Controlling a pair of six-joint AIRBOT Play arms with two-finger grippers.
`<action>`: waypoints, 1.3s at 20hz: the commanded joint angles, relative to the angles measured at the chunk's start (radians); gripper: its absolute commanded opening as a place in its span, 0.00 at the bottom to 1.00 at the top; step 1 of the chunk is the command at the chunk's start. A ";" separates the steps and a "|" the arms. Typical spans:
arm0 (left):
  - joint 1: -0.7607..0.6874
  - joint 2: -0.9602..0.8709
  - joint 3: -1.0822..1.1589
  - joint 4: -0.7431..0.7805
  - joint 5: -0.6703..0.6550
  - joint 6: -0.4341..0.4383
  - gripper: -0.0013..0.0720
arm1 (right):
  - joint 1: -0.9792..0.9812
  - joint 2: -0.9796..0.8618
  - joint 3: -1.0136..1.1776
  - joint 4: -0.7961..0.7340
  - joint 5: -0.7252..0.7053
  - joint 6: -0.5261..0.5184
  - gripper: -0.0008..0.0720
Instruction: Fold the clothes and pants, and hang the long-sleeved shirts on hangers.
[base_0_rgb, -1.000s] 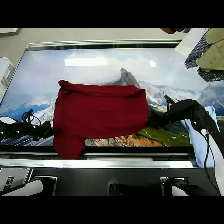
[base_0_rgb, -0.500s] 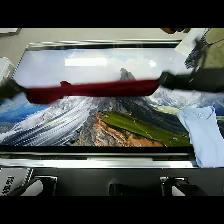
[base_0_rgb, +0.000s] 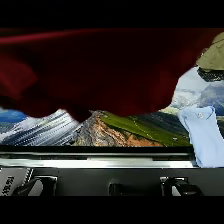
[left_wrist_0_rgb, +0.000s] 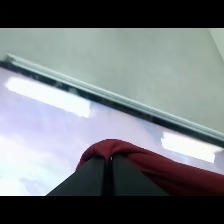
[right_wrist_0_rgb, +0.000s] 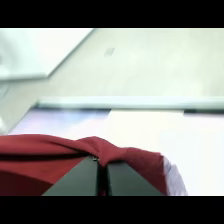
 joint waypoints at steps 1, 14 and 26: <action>0.000 0.049 0.024 0.109 0.004 -0.045 0.03 | 0.000 0.048 0.021 -0.103 0.013 0.111 0.05; -0.208 -0.814 -0.075 0.060 0.094 0.174 0.03 | 0.008 -0.781 -0.043 -0.076 -0.137 0.248 0.05; -0.254 -1.115 -0.043 -0.027 0.188 0.128 0.57 | 0.034 -1.152 -0.025 0.055 0.147 0.230 0.49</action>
